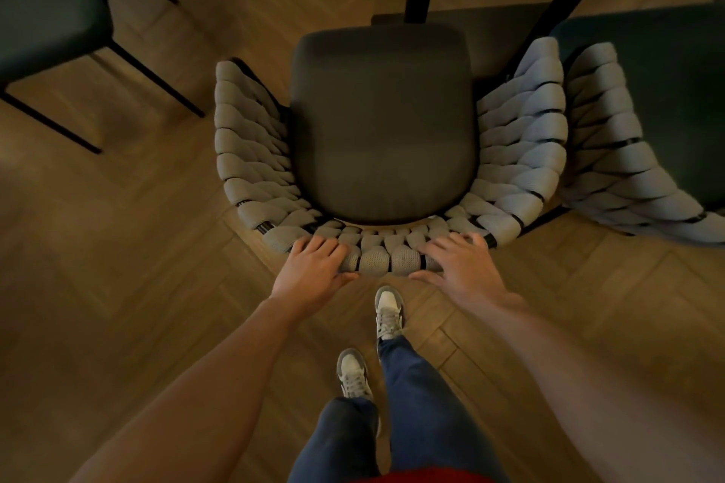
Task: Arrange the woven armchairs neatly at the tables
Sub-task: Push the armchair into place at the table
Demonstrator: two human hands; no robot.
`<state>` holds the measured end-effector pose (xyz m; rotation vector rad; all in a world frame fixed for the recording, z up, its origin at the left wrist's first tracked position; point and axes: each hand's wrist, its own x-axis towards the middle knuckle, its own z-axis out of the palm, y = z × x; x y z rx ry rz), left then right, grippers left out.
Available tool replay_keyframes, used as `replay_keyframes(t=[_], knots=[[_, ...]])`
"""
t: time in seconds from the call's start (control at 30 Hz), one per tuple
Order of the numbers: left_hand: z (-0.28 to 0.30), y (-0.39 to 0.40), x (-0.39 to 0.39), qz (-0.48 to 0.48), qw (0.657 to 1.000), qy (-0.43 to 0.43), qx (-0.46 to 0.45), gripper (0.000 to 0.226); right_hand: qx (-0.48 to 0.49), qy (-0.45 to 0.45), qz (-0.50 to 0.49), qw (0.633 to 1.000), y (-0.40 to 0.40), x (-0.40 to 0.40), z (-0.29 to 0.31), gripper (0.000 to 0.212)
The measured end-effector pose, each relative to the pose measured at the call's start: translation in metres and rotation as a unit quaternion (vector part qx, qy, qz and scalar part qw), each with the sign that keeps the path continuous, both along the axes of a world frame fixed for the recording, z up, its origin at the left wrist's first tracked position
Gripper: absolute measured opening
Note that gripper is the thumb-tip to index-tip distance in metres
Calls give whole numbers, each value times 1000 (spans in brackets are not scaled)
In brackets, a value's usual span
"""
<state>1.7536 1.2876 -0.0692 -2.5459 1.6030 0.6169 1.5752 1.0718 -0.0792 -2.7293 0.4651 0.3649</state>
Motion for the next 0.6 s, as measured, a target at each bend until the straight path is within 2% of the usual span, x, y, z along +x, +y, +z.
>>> replay_keyframes(t=[0.23,0.6], knots=[[0,4,4,-4,1000,-6,-12,55,-1,-5,-3,1000,5,2,0,69],[4,1,1,-2,1000,16,19,64,25,15,-2,1000,4,2,4,77]])
